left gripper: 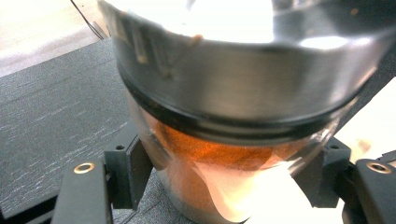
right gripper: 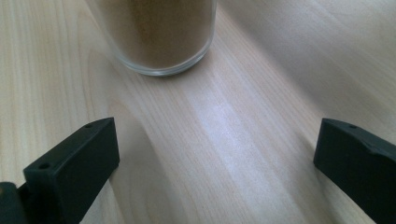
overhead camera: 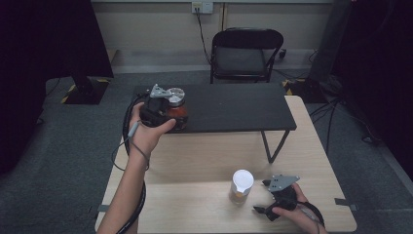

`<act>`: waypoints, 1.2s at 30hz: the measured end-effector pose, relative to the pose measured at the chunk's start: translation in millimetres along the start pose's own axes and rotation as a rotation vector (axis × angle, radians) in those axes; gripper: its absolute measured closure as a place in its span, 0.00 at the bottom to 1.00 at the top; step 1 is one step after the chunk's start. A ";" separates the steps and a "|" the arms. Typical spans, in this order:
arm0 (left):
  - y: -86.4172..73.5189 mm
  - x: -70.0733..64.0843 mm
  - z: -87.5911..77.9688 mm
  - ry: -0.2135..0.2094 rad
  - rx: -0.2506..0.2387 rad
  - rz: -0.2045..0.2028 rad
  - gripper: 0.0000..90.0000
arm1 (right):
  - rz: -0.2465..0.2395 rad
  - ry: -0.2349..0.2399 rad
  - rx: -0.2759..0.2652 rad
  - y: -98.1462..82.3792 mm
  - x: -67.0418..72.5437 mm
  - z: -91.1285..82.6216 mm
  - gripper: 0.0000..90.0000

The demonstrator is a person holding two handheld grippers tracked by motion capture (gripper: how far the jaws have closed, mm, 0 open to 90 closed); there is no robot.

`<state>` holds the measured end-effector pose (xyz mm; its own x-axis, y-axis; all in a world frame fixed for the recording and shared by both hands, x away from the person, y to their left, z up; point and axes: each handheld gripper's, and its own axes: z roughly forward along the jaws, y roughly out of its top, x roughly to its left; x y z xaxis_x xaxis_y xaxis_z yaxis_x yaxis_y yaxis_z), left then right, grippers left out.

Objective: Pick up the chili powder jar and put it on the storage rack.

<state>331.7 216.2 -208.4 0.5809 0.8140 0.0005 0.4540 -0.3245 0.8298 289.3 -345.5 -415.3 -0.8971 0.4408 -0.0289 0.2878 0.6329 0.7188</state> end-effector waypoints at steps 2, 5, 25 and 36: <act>-0.4 0.2 0.1 0.000 -0.001 -0.001 0.34 | 0.000 0.000 0.000 0.0 0.0 0.0 0.00; -1.1 0.3 0.0 -0.001 -0.003 -0.001 0.34 | 0.000 0.000 0.000 0.0 0.0 0.0 0.00; -6.9 -3.3 -5.0 0.036 -0.006 -0.034 0.11 | 0.000 0.000 0.000 0.0 0.0 0.0 0.00; -13.6 -6.5 -13.7 0.023 -0.023 -0.004 0.03 | 0.000 0.000 0.000 0.0 0.0 0.0 0.00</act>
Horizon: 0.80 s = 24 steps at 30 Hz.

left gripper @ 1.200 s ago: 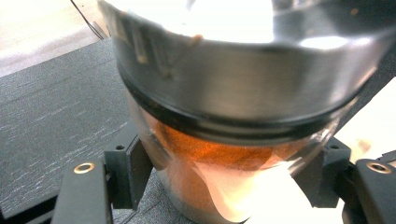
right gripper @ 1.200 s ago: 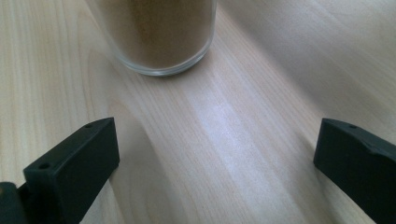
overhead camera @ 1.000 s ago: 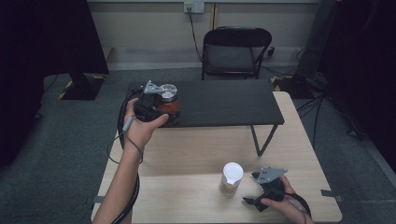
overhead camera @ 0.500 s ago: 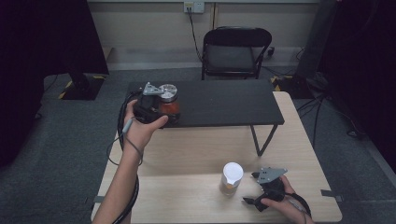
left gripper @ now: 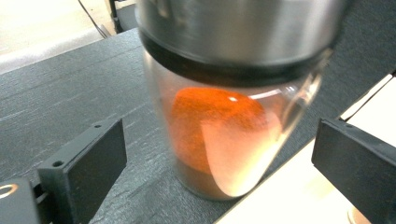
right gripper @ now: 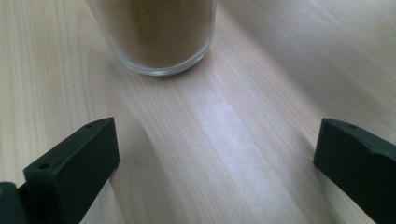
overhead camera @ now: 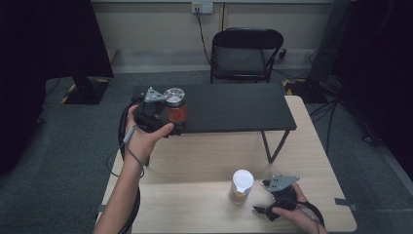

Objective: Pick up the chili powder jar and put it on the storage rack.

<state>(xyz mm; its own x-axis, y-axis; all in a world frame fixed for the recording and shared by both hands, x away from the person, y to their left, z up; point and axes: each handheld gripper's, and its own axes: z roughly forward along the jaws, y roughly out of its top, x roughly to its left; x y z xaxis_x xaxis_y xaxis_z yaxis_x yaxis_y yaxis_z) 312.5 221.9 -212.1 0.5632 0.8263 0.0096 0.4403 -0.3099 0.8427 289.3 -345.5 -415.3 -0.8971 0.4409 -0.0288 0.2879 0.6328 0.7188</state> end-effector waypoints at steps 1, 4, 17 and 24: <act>-0.7 0.1 -1.1 -0.004 -0.001 0.006 0.03 | 0.000 0.000 0.000 0.0 0.0 0.0 0.00; -4.0 0.2 -4.1 -0.010 -0.013 0.004 0.03 | 0.000 0.000 0.000 0.0 0.0 0.0 0.00; -17.9 -2.0 -15.0 -0.013 -0.028 0.025 0.03 | -0.001 0.000 0.000 0.0 0.0 0.0 0.00; -28.1 -4.4 -18.4 -0.023 -0.027 0.035 0.03 | 0.000 0.000 -0.001 -0.2 0.3 -0.1 0.00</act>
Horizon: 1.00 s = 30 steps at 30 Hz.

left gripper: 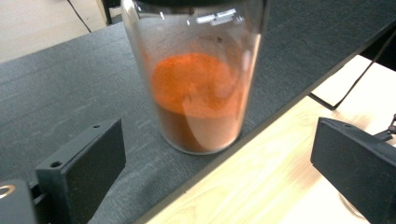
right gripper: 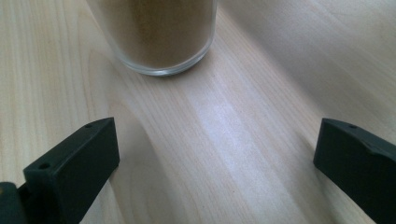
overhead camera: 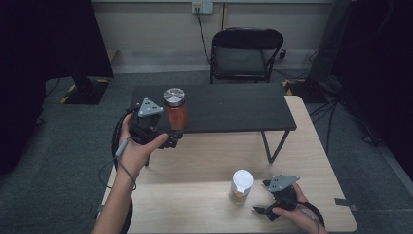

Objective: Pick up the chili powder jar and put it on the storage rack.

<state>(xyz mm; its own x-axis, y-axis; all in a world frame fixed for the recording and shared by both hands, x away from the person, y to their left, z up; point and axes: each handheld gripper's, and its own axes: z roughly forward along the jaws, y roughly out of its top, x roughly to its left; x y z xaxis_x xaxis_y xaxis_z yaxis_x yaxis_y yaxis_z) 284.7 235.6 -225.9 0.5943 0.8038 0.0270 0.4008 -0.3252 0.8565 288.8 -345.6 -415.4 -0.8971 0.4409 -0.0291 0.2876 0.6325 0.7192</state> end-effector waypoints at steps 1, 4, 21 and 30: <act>-1.2 -0.5 -0.4 -0.001 0.002 0.006 0.03 | 0.000 0.000 0.000 0.0 0.0 0.0 0.00; -7.2 -1.6 -1.4 -0.007 -0.004 -0.002 0.03 | 0.000 0.000 0.000 0.0 0.0 0.0 0.00; -32.3 -7.8 0.9 -0.030 0.000 0.001 0.04 | 0.000 0.000 0.000 0.0 0.0 0.0 0.00; -44.8 -7.9 5.2 -0.053 0.006 0.001 0.04 | 0.000 0.000 0.000 0.0 0.0 0.0 0.00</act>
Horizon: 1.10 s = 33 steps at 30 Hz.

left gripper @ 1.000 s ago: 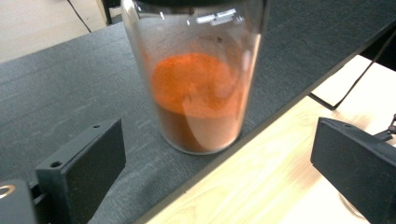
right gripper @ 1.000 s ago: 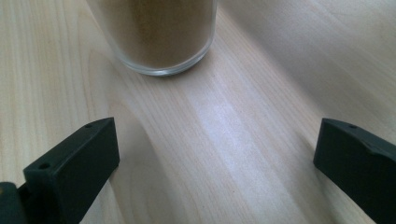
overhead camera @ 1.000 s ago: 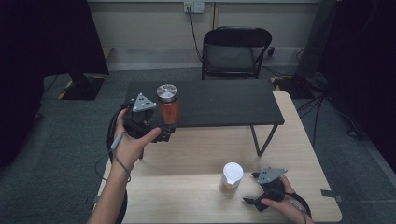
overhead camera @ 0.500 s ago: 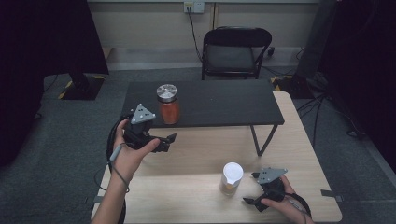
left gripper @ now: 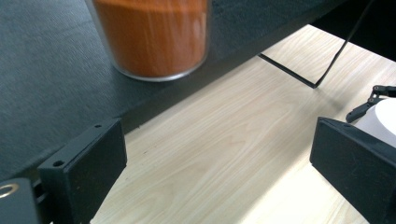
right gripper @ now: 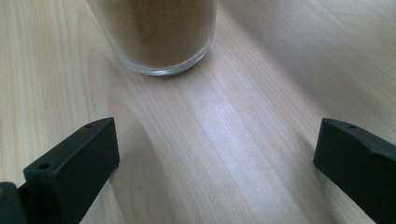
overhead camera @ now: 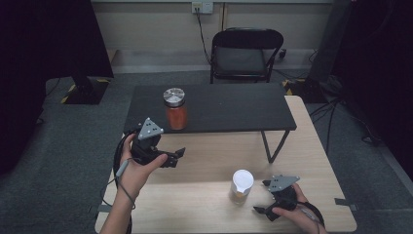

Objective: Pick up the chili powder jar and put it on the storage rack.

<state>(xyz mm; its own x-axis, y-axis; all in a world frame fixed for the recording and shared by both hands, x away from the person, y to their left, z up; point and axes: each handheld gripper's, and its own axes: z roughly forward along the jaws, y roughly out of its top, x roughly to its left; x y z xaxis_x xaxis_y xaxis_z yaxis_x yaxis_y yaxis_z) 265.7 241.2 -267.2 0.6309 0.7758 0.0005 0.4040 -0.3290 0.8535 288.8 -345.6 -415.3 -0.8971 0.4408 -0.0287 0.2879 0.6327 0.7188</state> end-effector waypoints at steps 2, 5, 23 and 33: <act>-3.4 0.1 1.2 -0.004 -0.004 -0.005 0.04 | 0.000 0.000 0.000 0.0 0.0 0.0 0.00; -8.8 1.0 4.3 -0.011 -0.003 -0.011 0.04 | 0.000 0.000 0.000 0.0 0.0 0.0 0.00; -37.2 1.9 22.7 -0.051 0.005 -0.031 0.04 | 0.000 0.000 0.000 0.0 0.0 0.0 0.00; -49.3 1.4 30.6 -0.065 0.007 -0.033 0.04 | 0.000 0.000 0.000 0.0 0.0 0.0 0.00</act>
<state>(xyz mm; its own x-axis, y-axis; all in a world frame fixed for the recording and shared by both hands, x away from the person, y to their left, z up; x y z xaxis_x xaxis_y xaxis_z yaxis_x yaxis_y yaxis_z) 267.0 242.1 -325.1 0.6590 0.7496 -0.0620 0.4298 -0.3076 0.8489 288.8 -345.6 -415.4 -0.8971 0.4409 -0.0288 0.2878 0.6326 0.7190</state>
